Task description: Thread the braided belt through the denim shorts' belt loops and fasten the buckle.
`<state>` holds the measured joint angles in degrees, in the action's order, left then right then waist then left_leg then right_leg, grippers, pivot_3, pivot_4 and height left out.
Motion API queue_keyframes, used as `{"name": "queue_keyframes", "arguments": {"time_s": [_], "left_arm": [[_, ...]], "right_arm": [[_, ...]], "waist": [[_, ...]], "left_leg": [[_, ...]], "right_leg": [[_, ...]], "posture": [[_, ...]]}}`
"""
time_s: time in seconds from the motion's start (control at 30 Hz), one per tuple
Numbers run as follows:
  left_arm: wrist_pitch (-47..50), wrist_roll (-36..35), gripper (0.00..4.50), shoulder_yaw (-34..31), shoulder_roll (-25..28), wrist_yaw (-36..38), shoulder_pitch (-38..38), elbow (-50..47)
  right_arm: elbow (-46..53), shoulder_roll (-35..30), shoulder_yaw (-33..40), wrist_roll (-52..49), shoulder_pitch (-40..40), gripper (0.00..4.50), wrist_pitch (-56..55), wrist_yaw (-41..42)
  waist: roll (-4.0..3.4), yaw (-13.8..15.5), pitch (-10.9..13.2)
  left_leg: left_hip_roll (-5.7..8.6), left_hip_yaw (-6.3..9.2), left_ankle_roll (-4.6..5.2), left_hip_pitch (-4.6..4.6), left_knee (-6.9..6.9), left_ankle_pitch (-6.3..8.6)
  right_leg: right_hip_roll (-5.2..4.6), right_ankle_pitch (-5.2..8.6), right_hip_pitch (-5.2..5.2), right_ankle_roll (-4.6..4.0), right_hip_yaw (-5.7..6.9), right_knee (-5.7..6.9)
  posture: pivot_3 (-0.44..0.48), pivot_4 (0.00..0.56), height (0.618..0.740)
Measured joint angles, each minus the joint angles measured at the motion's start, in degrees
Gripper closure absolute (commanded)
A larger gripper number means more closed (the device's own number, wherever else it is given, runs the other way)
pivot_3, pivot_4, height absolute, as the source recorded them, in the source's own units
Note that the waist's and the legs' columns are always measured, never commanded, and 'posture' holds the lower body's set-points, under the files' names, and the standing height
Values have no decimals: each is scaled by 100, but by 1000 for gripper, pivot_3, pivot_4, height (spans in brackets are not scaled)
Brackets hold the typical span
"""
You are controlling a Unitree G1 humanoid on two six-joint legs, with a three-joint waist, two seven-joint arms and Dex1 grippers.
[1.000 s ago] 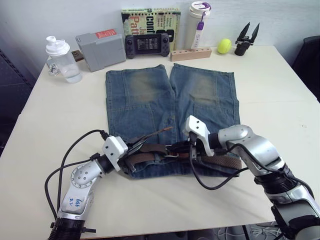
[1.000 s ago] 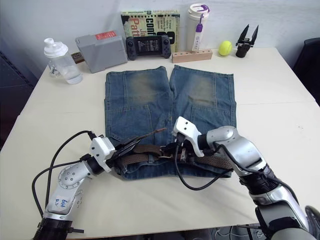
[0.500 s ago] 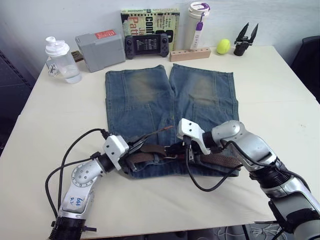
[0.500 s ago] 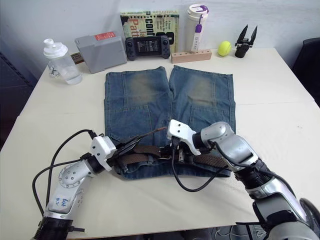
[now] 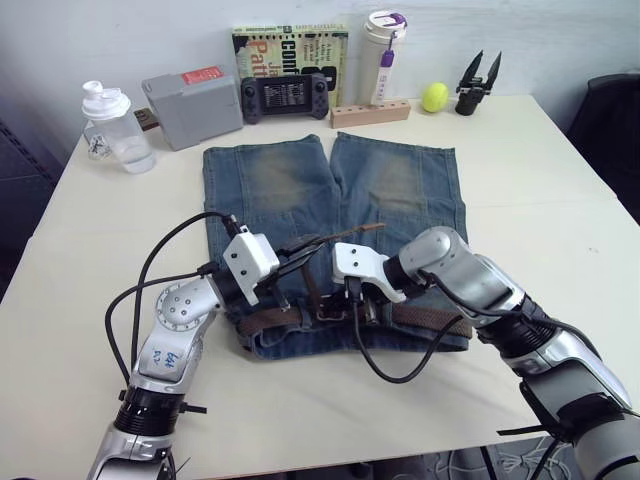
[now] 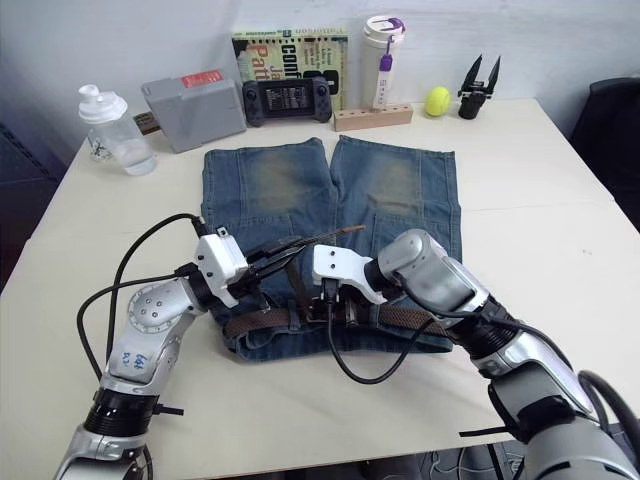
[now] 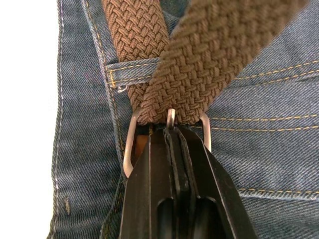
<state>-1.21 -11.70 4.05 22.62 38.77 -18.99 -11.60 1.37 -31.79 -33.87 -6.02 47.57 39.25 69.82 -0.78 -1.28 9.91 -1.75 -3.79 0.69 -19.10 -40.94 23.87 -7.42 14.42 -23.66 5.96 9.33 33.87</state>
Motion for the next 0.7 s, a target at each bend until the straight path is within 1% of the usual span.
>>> {"name": "queue_keyframes", "arguments": {"time_s": [0.1, 0.2, 0.3, 0.5, 0.7], "left_arm": [[258, -146, 4500, 121, -12, 179, -416, 92], [362, -182, 4500, 147, -34, 273, -597, 169], [372, -186, 4500, 157, -75, 371, -795, 376], [382, -243, 4500, 218, -216, 785, -1350, 828], [387, -264, 4500, 349, -268, 1250, -1860, 1266]], "right_arm": [[-8, 125, -193, 275, 130, 4417, 41, 64], [-8, 210, -220, 479, 135, 4417, 41, 114], [-10, 313, -257, 666, 142, 4417, 41, 160], [-9, 477, -341, 1056, 157, 4417, -36, 300], [3, 538, -341, 1275, 152, 4417, -74, 426]], "waist": [[-6, -46, -34], [-6, -45, -54], [-5, -42, -70], [-8, -53, -90], [-12, -44, -96]], "left_leg": [[-1, 0, -1, 5, 4, 0], [-1, -1, -1, 14, 3, 0], [-1, -2, -3, 25, 4, -1], [-2, -17, -8, 69, 29, -1], [-1, -20, -9, 77, 33, -1]], "right_leg": [[1, 1, 0, -2, -1, 0], [1, 1, 9, -2, -3, 0], [2, 2, 19, -3, -5, 1], [4, 5, 42, -8, -14, 0], [4, 5, 49, -9, -16, -1]], "posture": [[0, 150, 722], [0, 150, 722], [0, 150, 722], [0, 150, 722], [0, 150, 722]]}}
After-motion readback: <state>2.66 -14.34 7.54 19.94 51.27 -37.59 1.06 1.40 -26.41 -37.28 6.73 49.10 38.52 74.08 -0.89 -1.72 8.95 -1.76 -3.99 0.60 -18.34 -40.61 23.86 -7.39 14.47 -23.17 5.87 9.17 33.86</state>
